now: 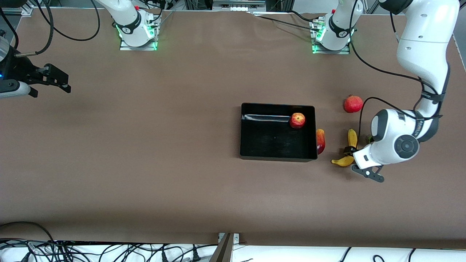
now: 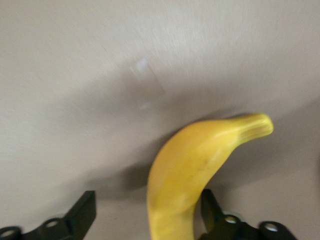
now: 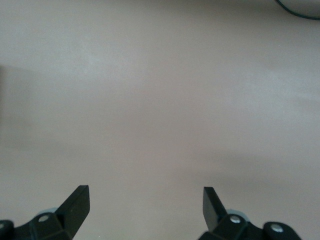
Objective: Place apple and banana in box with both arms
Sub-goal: 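Grasp the yellow banana with the left gripper, then carry the banana into the box and open the left gripper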
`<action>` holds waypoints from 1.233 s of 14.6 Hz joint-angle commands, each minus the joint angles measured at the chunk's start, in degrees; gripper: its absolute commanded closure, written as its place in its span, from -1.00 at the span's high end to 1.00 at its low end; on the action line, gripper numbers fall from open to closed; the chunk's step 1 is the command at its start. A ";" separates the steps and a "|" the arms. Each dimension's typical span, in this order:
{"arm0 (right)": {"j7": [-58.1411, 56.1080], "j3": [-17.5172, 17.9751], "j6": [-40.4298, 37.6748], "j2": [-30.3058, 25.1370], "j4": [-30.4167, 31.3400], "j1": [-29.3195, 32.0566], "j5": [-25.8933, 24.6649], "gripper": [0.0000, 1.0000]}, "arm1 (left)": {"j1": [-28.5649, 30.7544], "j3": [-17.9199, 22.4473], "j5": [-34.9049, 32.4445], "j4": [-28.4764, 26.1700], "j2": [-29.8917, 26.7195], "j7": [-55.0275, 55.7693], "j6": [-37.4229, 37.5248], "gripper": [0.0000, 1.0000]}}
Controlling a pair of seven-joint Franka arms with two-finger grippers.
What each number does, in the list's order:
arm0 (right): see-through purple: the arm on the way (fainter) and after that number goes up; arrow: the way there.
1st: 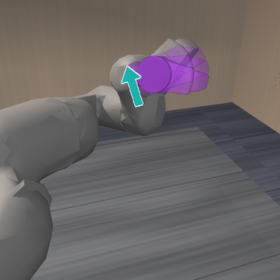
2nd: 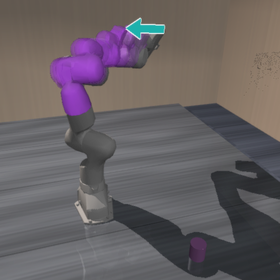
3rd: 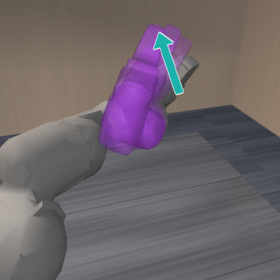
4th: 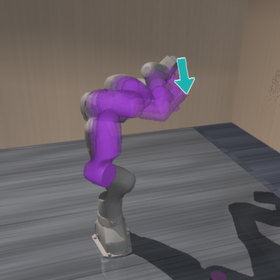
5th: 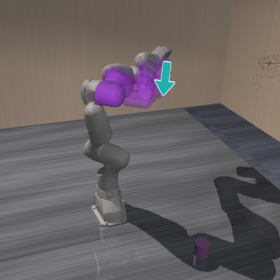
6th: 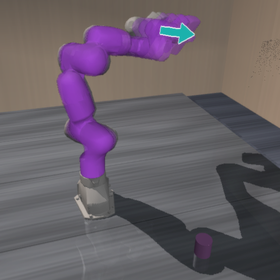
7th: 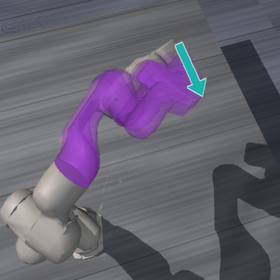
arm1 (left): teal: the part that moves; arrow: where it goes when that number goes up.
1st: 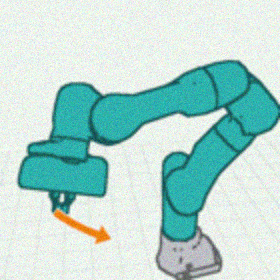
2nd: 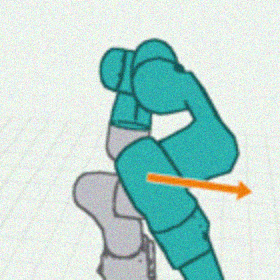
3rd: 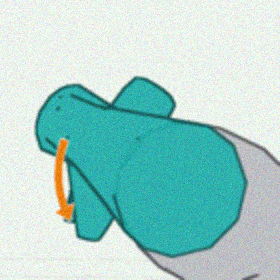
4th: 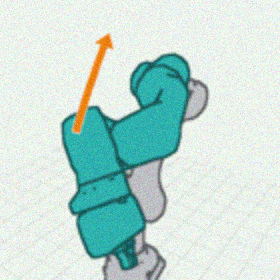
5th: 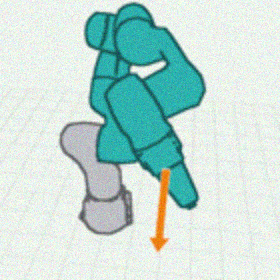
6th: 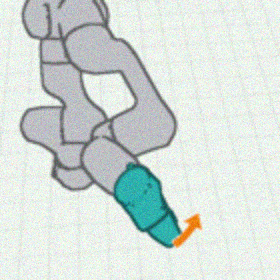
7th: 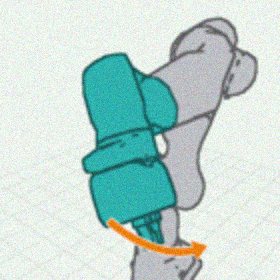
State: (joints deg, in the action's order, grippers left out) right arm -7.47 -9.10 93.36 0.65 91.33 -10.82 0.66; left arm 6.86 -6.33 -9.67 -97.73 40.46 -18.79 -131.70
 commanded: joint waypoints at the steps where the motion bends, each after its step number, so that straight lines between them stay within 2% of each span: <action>1: 0.17 0.31 -0.37 0.14 -0.98 0.19 -0.13 1.00 | 0.78 -0.78 -1.14 -1.93 -2.05 -0.90 -0.49 -0.84; 2: 0.08 0.31 -0.37 0.14 -0.98 0.19 -0.31 1.00 | 0.78 -0.78 -1.14 -1.76 -2.22 -0.90 -0.40 -1.00; 4: 0.08 0.31 -0.28 0.14 -0.98 0.19 -0.31 1.00 | 0.69 -0.87 -1.14 -1.06 -2.84 -0.98 0.30 -1.00; 6: 0.08 0.31 -0.19 0.23 -0.98 0.19 -0.39 1.00 | 0.34 -1.48 -1.14 1.48 -4.68 -0.72 4.32 -1.00; 9: 0.08 0.31 -0.19 0.23 -0.98 0.19 -0.40 1.00 | -2.63 -2.89 1.05 15.77 -5.39 2.25 23.44 -1.00; 10: 0.08 0.31 -0.19 0.23 -0.98 0.19 -0.40 1.00 | -4.73 -3.07 1.84 18.87 -5.30 5.92 27.07 -1.00; 11: 0.08 0.31 -0.19 0.23 -0.98 0.19 -0.48 1.00 | -7.54 -3.16 3.15 20.38 -5.39 10.40 28.33 -1.00; 15: 0.08 0.31 -0.19 0.23 -0.98 0.19 -0.48 1.00 | -17.12 -3.16 10.71 20.30 -4.78 23.07 27.82 -1.00; 18: 0.08 0.31 -0.19 0.23 -0.98 0.19 -0.40 1.00 | -25.12 -2.98 10.55 19.43 -1.97 34.40 25.72 -1.00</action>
State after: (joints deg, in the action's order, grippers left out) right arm -7.47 -9.09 93.41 0.65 91.31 -10.82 0.66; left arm -14.46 -10.26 0.12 -78.71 36.17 9.93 -104.60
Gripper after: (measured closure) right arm 0.000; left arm 0.634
